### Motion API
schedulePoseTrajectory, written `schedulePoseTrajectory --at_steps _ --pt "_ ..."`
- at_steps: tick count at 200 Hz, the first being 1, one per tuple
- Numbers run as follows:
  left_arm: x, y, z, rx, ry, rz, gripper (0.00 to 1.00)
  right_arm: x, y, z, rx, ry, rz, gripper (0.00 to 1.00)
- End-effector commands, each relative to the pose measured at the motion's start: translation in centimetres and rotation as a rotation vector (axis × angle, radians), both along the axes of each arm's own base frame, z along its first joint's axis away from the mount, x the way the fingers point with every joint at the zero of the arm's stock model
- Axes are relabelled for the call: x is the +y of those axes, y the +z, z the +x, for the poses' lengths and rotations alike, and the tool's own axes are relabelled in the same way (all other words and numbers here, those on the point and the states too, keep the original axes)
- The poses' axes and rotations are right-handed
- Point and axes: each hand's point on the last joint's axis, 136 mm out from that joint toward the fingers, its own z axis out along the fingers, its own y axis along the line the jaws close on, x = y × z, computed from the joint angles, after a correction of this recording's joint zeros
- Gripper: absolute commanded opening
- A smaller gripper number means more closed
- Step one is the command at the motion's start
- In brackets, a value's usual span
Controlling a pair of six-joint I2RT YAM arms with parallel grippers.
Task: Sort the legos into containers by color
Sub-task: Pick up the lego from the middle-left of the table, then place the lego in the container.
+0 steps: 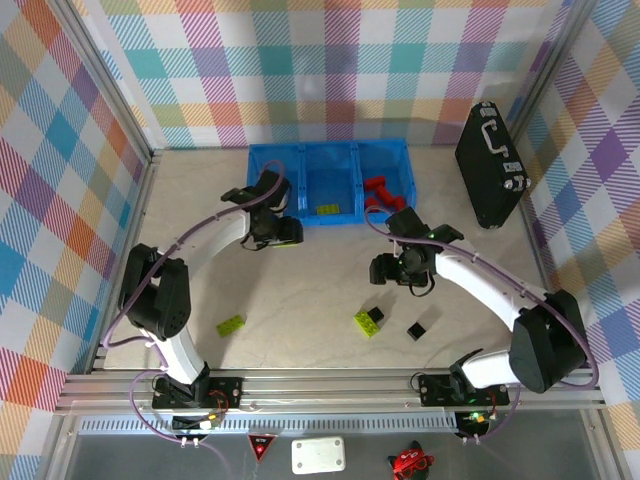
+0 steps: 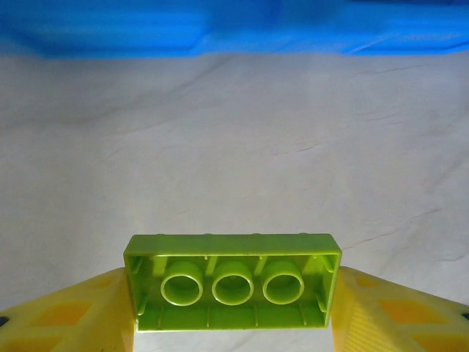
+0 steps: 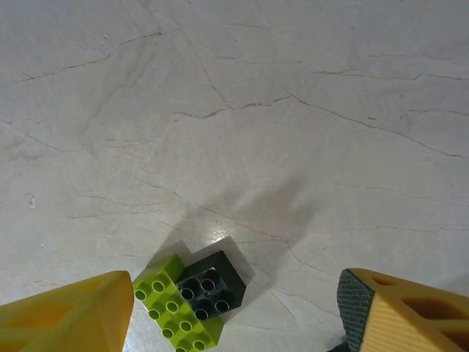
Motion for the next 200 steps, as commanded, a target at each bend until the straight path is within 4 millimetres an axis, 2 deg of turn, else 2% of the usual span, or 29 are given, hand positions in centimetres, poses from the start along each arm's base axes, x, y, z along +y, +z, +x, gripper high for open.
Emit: schedulePoseTrajectory --at_steps 1,35,61,87,106,135,200 --pt "-2.0 0.9 0.6 -0.017 0.011 -0.002 0.62 -0.9 0.8 -0.7 -0.026 -0.021 -0.020 0.74" --pt "-5.6 3.1 3.8 -0.183 0.039 -0.038 0.61 -1.7 2.0 -1.2 -0.073 -0.041 -0.015 0.73" --pt "-7.7 3.9 6.2 -0.292 0.067 -0.040 0.61 -2.1 2.6 -1.4 -0.090 -0.051 -0.016 0.73" --pt "-9.3 4.3 8.1 -0.385 0.093 -0.015 0.60 -2.3 2.8 -1.8 -0.091 -0.052 -0.014 0.73" --pt "-9.7 4.4 9.3 -0.459 0.129 0.008 0.60 -2.4 2.9 -1.8 -0.094 -0.053 -0.017 0.73" --pt "-10.0 3.8 10.7 -0.494 0.165 0.022 0.60 -2.5 2.8 -1.9 -0.089 -0.053 -0.020 0.73" --pt "-11.7 0.6 12.8 -0.460 0.143 0.059 0.60 -3.0 3.3 -2.6 -0.096 -0.061 -0.015 0.73"
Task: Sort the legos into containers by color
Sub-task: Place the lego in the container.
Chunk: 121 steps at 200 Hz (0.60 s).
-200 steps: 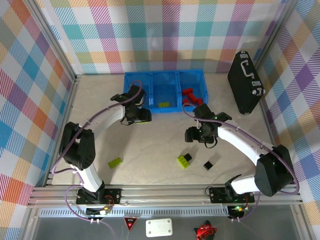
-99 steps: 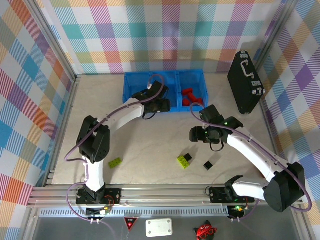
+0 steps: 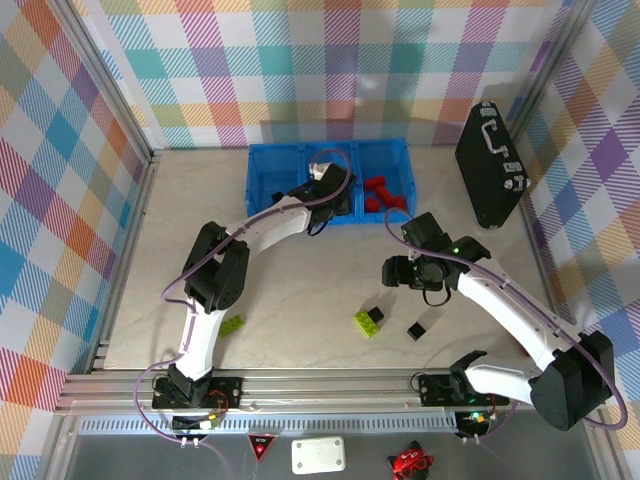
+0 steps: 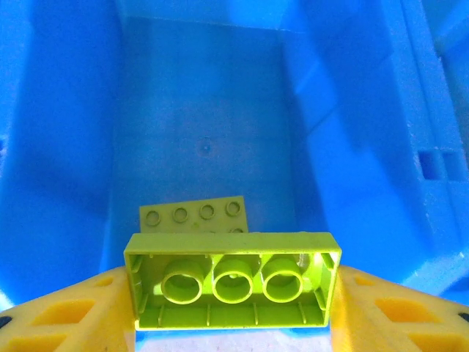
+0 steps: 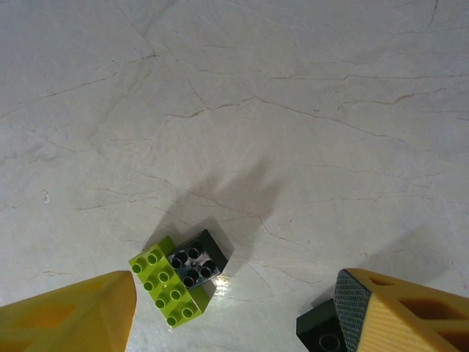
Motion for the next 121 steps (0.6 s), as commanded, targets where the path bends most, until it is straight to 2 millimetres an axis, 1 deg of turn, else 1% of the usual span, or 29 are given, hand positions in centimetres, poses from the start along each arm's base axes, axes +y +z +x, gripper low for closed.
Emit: schedulePoseTrajectory --at_steps 1,41,79,121 --pt "-0.7 0.0 1.2 -0.022 0.011 0.002 0.61 -0.7 -0.2 -1.0 0.014 -0.008 -0.021 0.73" --pt "-0.8 -2.0 2.0 0.006 0.017 0.018 0.61 -1.1 -0.3 -1.3 0.019 -0.010 -0.033 0.73" --pt "-0.3 -3.9 2.0 0.046 0.022 0.039 0.61 -1.0 -0.7 -1.5 0.027 -0.012 -0.029 0.73" --pt "0.3 -5.1 2.1 0.077 0.027 0.048 0.62 -0.7 -1.0 -1.6 0.040 -0.009 -0.017 0.73"
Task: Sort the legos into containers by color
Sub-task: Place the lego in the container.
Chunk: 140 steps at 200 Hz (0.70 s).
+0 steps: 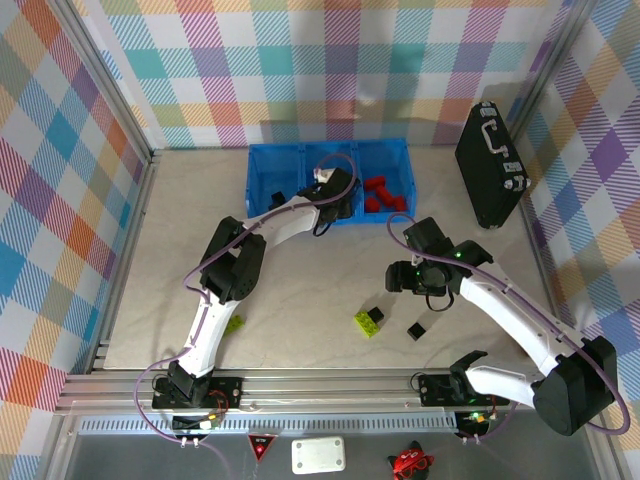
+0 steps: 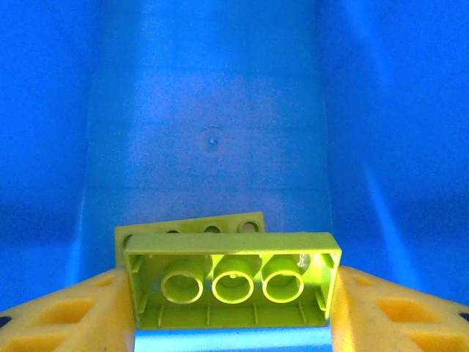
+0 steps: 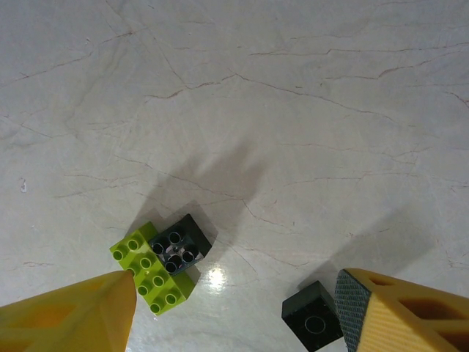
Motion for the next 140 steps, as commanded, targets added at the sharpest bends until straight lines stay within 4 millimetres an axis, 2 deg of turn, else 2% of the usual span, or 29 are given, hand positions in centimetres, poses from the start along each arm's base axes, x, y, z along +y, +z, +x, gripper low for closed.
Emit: schedulePoseTrajectory --at_steps 1,51,140 --pt "0.4 -0.6 0.2 0.025 0.008 0.007 0.62 0.1 -0.3 -0.5 0.017 -0.002 0.007 0.73" --pt "0.2 -0.2 0.2 0.028 -0.007 -0.008 0.67 0.2 0.0 -0.4 0.014 0.007 0.008 0.73" --pt "-0.2 2.6 -0.4 0.023 -0.045 -0.047 0.70 -0.1 0.1 -0.5 0.022 0.017 -0.015 0.75"
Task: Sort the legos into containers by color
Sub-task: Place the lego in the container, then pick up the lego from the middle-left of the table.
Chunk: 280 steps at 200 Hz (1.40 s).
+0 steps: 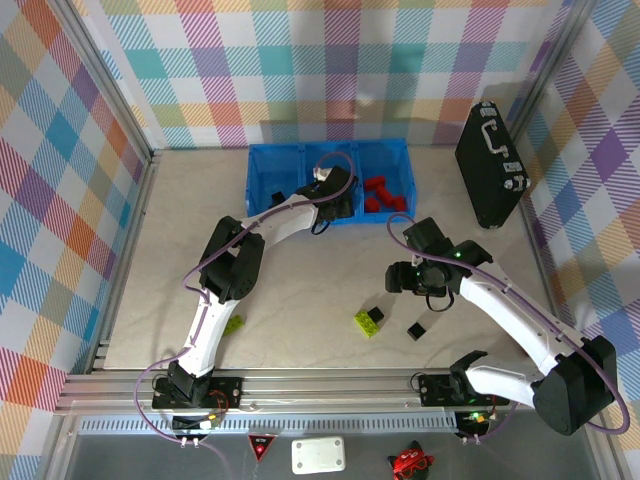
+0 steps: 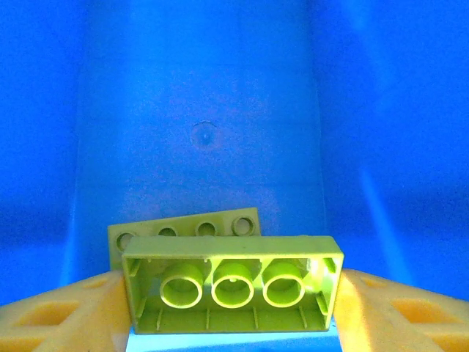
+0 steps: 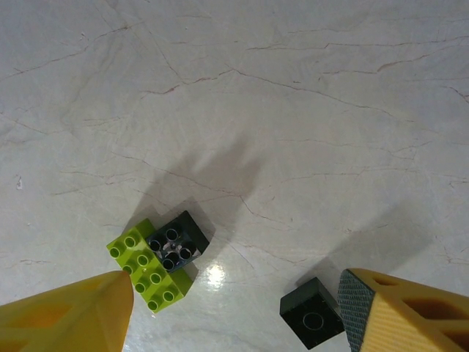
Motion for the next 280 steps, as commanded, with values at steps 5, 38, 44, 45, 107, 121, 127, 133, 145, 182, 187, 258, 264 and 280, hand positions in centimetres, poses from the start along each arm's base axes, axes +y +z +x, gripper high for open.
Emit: schedulePoseTrajectory --at_steps 5,38,44,45,107,121,127,133,145,182,187,258,264,280 --pt "0.0 2.6 -0.3 -0.003 -0.020 -0.029 0.70 0.0 0.2 -0.4 0.015 0.015 -0.008 0.76" --pt "0.0 3.7 -0.5 -0.014 -0.024 -0.044 0.73 0.1 0.2 -0.5 0.017 0.017 -0.009 0.76" --pt "0.0 3.8 -0.6 -0.016 -0.024 -0.046 0.73 0.1 0.2 -0.5 0.016 0.017 -0.007 0.76" --pt "0.1 3.8 -0.6 -0.015 -0.024 -0.046 0.73 0.0 0.2 -0.5 0.016 0.017 -0.008 0.76" --pt "0.1 5.8 -1.7 -0.016 -0.056 -0.077 0.69 0.0 -0.2 -0.5 0.028 0.018 -0.014 0.76" --pt "0.2 6.3 -2.3 -0.009 -0.073 -0.082 0.69 0.0 -0.5 -0.5 0.036 0.016 -0.020 0.76" --pt "0.2 6.5 -2.6 -0.003 -0.084 -0.083 0.69 -0.1 -0.6 -0.5 0.040 0.012 -0.023 0.77" --pt "0.2 6.6 -3.0 0.005 -0.095 -0.084 0.69 -0.3 -0.8 -0.6 0.043 0.003 -0.032 0.77" --pt "0.3 6.8 -3.8 0.025 -0.123 -0.087 0.69 -0.7 -1.1 -0.7 0.055 -0.018 -0.052 0.77" --pt "0.1 6.3 -7.3 0.122 -0.213 -0.081 0.68 -1.4 -1.9 -1.0 0.082 -0.053 -0.086 0.77" --pt "0.0 6.2 -7.8 0.131 -0.227 -0.079 0.68 -1.5 -1.9 -1.0 0.083 -0.059 -0.089 0.78" --pt "-3.2 4.6 -16.2 0.296 -0.538 -0.057 0.68 -2.8 -1.6 -1.1 0.075 -0.192 -0.117 0.80" --pt "-3.6 4.5 -17.0 0.306 -0.574 -0.052 0.68 -3.0 -1.5 -1.1 0.072 -0.199 -0.123 0.80" --pt "-4.3 4.4 -18.8 0.307 -0.645 -0.020 0.68 -3.4 -1.1 -0.8 0.072 -0.234 -0.129 0.81"
